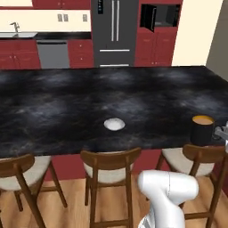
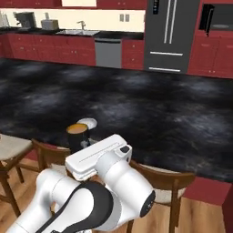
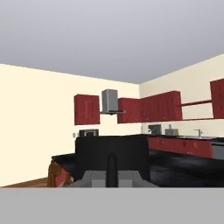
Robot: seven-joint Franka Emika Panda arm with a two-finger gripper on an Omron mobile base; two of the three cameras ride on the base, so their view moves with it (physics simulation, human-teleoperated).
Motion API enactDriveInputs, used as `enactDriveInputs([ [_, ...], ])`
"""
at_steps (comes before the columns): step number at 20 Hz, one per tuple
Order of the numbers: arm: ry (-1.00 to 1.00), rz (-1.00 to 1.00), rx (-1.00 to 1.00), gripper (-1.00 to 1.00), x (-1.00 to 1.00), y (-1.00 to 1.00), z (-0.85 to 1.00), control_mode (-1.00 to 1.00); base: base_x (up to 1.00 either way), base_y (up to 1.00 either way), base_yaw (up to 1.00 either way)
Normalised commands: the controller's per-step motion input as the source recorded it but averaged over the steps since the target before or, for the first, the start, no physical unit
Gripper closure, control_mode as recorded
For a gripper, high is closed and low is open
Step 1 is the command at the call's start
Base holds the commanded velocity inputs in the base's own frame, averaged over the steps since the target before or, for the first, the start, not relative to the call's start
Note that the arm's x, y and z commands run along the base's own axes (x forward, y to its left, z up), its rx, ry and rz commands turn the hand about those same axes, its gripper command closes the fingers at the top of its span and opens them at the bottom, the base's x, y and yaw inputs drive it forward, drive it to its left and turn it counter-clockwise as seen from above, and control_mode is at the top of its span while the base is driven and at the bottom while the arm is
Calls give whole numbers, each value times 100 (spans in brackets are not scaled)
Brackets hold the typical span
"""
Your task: Pick the cup of tea, navigate to the dining table, and place it on the saucer.
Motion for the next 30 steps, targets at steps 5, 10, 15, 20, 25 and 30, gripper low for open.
enactDriveInputs([
  [5,0,0,0,100,0,0,0,100,17,95,-16],
  [10,0,0,0,100,0,0,0,100,28,86,0],
  [15,0,0,0,100,0,0,0,100,32,13,0],
  [20,0,0,0,100,0,0,0,100,31,1,0],
  [25,14,7,0,100,71,0,-1,-100,0,0,0],
  [30,37,15,0,100,100,-1,-7,-100,0,0,0],
])
